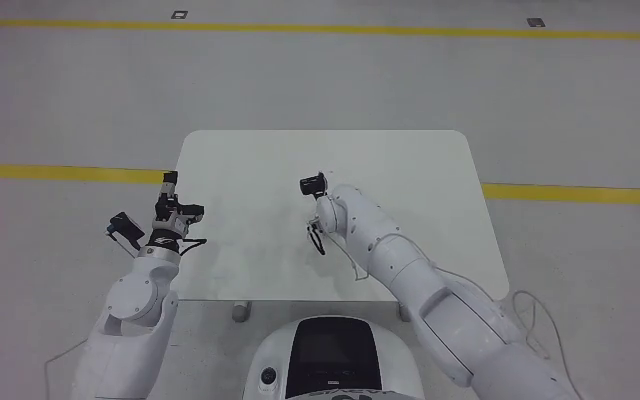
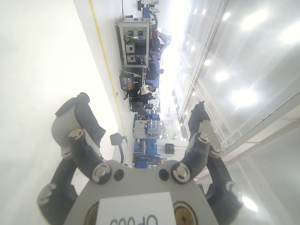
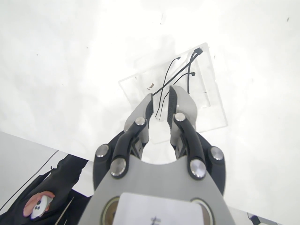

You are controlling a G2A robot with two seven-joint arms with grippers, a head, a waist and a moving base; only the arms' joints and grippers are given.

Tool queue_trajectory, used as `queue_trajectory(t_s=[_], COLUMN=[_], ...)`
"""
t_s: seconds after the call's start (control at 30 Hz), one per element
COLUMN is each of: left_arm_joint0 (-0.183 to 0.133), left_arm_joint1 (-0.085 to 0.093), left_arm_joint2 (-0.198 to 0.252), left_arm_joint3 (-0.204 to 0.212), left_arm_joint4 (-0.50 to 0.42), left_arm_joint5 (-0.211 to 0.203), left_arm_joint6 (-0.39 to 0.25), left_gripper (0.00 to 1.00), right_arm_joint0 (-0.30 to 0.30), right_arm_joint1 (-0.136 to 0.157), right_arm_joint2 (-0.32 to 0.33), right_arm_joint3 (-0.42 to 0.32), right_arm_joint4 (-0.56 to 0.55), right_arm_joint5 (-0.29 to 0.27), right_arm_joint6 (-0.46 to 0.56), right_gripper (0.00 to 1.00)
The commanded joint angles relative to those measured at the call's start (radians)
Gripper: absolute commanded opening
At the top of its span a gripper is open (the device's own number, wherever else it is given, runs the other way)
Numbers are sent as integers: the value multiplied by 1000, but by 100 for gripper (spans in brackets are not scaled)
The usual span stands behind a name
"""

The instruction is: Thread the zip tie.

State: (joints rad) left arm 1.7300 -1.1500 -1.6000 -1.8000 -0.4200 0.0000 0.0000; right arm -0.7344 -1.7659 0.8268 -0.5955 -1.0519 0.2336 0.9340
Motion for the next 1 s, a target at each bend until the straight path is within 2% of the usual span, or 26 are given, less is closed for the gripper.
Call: queue_trajectory(t_s=[0.0, 0.2, 0.7, 0.9, 0.97], left_arm_joint0=[0, 0, 0, 0, 0], left_arm_joint1=[0, 0, 0, 0, 0], left_arm_joint2=[0, 0, 0, 0, 0], left_arm_joint3=[0, 0, 0, 0, 0], left_arm_joint4=[0, 0, 0, 0, 0], left_arm_joint5=[0, 0, 0, 0, 0], left_arm_joint6=[0, 0, 0, 0, 0], left_gripper=[100, 100, 100, 100, 100], right_arm_joint0=[0, 5, 22, 35, 38], right_arm_joint1=[-3, -12, -42, -56, -61], right_arm_joint2=[-2, -2, -19, -18, -17], right_arm_joint3=[0, 10, 64, 103, 115], right_arm_joint4=[0, 7, 18, 27, 30], right_arm_joint5=[16, 48, 106, 106, 106], right_arm_joint6=[-4, -15, -52, -73, -79], right_gripper=[38, 35, 17, 20, 29])
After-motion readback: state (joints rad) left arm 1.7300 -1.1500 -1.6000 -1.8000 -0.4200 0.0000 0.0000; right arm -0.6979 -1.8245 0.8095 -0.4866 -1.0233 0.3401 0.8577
